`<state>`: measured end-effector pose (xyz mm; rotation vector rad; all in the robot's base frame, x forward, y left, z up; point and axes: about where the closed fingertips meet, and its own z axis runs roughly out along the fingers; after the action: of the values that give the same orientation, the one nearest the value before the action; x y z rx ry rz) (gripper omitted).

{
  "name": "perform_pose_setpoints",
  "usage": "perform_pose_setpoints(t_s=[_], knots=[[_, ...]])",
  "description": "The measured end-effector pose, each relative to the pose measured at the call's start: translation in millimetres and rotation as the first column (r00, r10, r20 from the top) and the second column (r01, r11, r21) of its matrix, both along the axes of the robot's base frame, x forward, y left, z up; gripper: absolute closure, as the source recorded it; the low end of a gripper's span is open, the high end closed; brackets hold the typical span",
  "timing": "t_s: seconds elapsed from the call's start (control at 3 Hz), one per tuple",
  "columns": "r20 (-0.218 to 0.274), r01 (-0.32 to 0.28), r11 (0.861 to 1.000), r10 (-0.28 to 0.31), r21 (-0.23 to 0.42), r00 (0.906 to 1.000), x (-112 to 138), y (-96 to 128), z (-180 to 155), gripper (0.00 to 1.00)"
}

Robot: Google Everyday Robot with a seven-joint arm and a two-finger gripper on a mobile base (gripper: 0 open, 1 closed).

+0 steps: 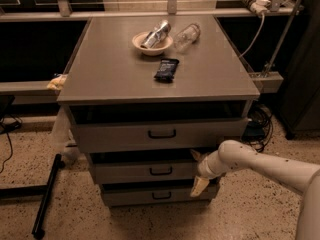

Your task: Open middle drawer

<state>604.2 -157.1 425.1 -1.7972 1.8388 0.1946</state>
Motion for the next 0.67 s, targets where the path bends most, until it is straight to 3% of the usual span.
perform_pose_setpoints(t_s=[0.67], knots=[[-0.020,-0.004,1.000,0.003,-0.017,0.9998,-2.2,0.0,-1.5,0.00]])
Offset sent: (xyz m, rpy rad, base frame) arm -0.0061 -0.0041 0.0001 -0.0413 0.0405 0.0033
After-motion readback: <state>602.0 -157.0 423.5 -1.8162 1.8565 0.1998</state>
